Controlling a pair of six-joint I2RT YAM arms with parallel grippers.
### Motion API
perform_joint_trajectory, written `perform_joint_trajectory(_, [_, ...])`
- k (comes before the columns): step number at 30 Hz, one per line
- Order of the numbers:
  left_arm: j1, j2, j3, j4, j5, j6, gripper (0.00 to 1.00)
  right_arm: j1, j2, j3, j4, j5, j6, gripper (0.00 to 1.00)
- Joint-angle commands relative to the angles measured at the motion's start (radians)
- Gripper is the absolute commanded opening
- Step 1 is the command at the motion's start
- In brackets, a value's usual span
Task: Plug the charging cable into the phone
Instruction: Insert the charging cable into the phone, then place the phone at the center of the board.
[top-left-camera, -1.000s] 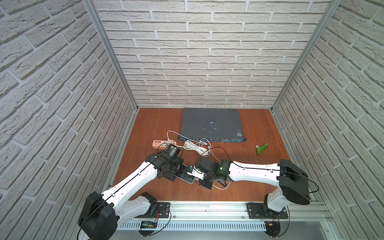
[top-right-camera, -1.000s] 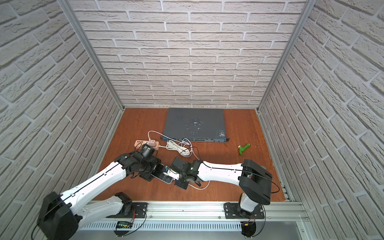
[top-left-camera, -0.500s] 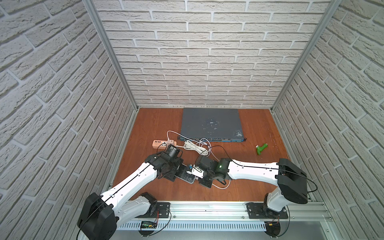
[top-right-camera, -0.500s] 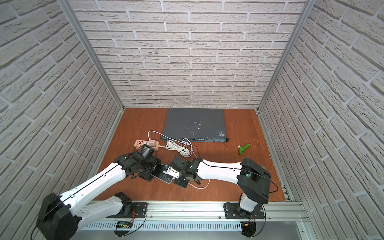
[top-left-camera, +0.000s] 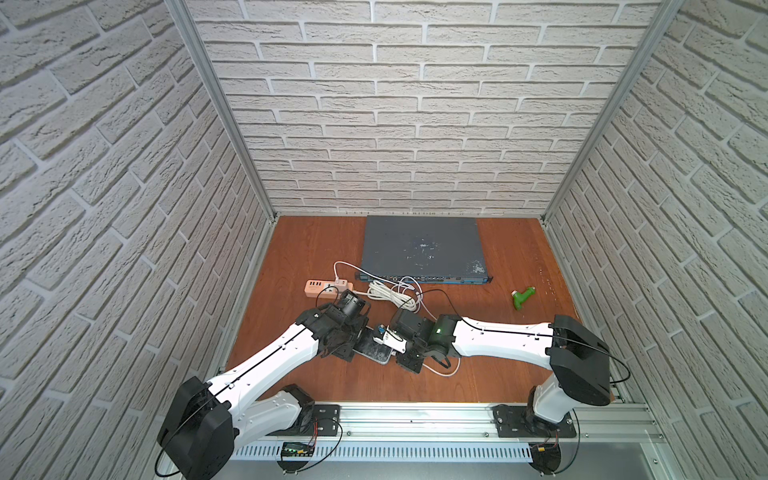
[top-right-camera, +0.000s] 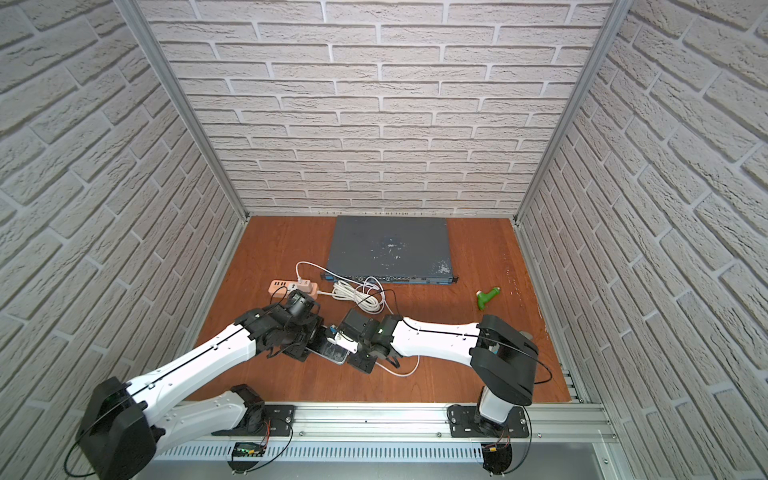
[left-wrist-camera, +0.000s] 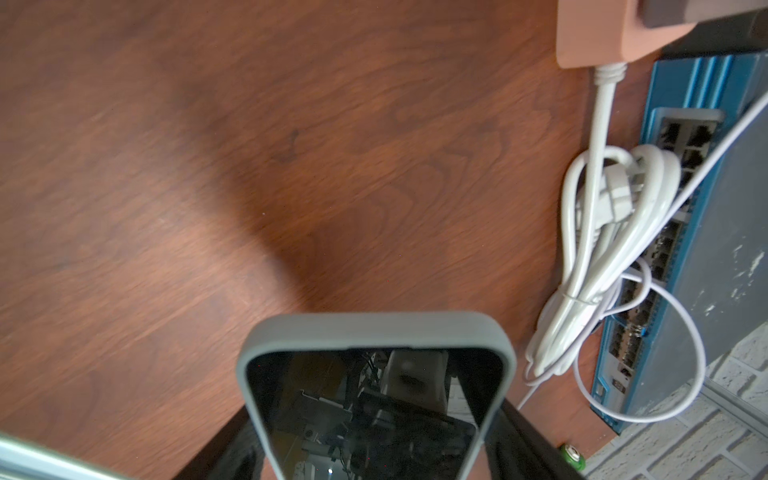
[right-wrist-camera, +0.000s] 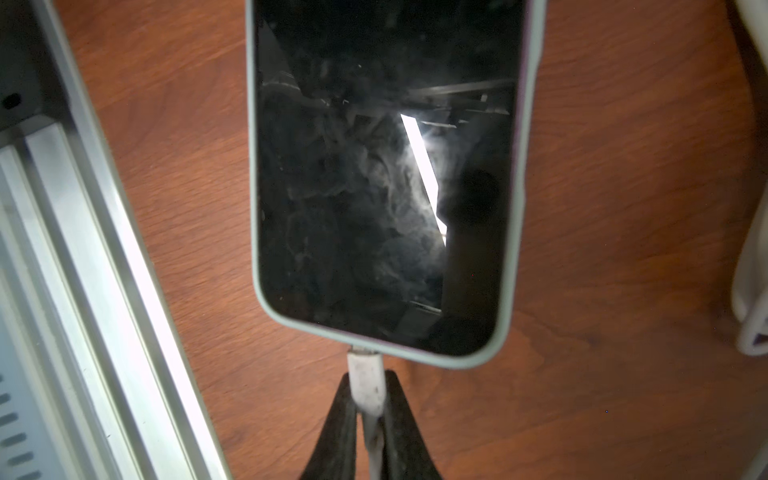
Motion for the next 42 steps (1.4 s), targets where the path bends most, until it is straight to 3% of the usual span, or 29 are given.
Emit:
perform_joint_trajectory(1, [-0.022, -0.006, -0.004, 0.112, 0.024, -0.056, 0.0, -0.003, -0.017, -0.001, 0.199, 0.058, 0.059, 0.03])
perform_joint_trajectory(5, [-0.025, -0.033, -0.014, 0.128, 0.013, -0.069, 0.0, -0.003, -0.051, -0.045, 0.277, 0.097, 0.076, 0.03])
perform_joint_trajectory(16, [-0.026, -0.033, -0.002, 0.131, 0.038, -0.024, 0.0, -0.017, -0.042, -0.039, 0.309, 0.025, 0.021, 0.04])
perform_joint_trajectory(20, [-0.016, -0.026, -0.005, 0.104, 0.013, -0.032, 0.0, -0.037, -0.073, -0.037, 0.263, 0.056, 0.026, 0.41])
perform_joint_trajectory(27, [0.006, 0.047, 0.035, 0.119, 0.011, -0.021, 0.0, -0.078, -0.241, -0.092, 0.179, 0.12, 0.042, 0.78])
perform_joint_trajectory(34, [0.005, 0.223, 0.1, 0.135, 0.001, -0.056, 0.0, -0.159, -0.434, -0.147, 0.112, 0.205, 0.154, 0.81])
perform_joint_trajectory(42, [-0.003, 0.517, 0.261, 0.172, 0.068, 0.004, 0.0, -0.433, -0.583, -0.185, 0.052, 0.231, 0.334, 0.81])
